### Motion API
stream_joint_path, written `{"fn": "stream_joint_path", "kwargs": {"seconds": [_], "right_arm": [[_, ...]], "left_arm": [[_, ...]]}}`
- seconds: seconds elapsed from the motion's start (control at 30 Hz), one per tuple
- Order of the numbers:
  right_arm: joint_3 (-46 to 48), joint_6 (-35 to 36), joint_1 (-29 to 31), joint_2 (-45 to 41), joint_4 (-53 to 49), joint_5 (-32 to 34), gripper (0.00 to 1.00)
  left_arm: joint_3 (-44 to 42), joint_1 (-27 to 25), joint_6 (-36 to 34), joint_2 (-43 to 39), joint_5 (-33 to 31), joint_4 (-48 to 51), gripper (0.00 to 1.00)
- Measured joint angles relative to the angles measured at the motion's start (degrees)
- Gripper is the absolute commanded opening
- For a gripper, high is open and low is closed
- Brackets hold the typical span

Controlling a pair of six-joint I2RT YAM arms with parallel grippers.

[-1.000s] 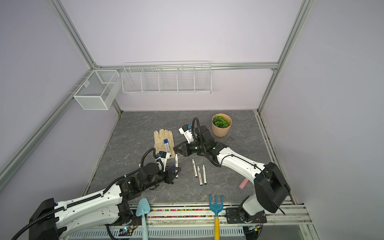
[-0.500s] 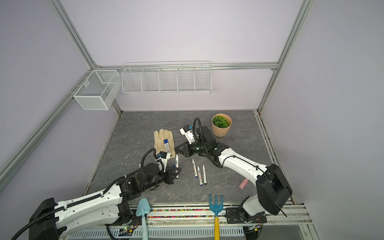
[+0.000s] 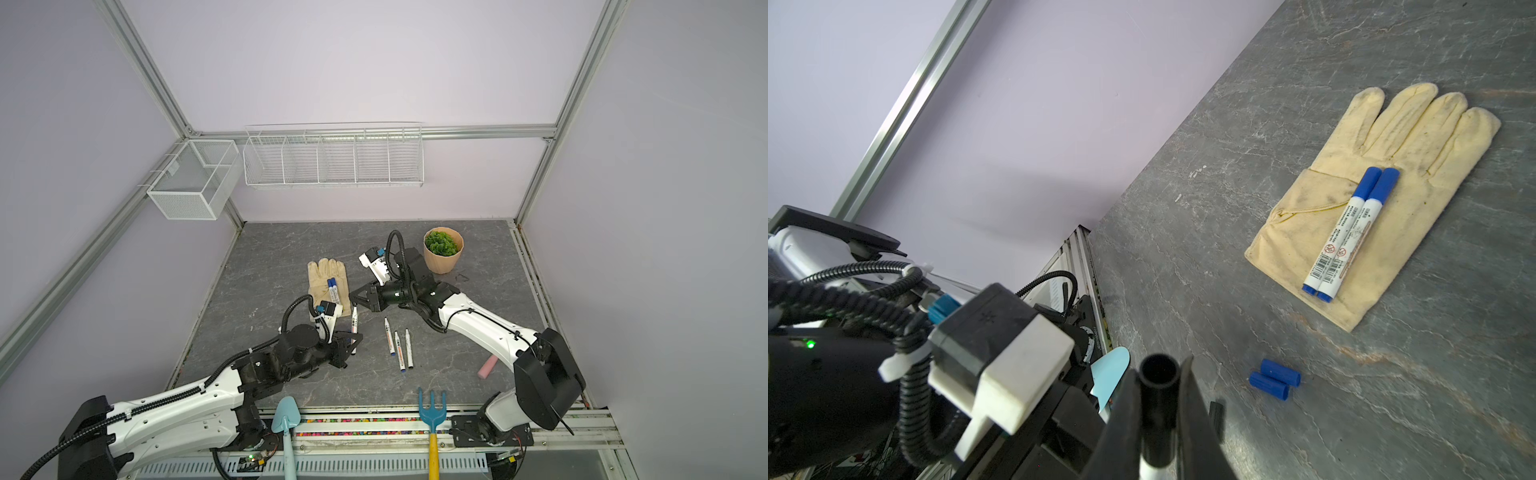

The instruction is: Insert the pens into the pen caps

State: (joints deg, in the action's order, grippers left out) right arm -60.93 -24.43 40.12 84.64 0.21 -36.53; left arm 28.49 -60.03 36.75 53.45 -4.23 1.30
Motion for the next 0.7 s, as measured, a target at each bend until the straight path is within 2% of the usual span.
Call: {"fn": "stream_joint_path", "kwargs": {"seconds": [0.27,0.5,0.7], "right_arm": [[-0.79,0.74,-2.05,-2.16,-4.2,-1.16,0.07],[-0.22,4.55,-2.25,-2.01,-15.72,2.73,0.07],[-0.42,8.87,0.66,2.73,-24.04,8.17,0.07]], "left_arm": [[-0.04,0.02,0.83,-5.29,-1.57,3.74,0.0],[-0.76,0.66,3.85,-14.84,-9.14,7.48,0.0],[-1.92,0.76,5.49,-16.26,-11.87,10.62,0.0]]}}
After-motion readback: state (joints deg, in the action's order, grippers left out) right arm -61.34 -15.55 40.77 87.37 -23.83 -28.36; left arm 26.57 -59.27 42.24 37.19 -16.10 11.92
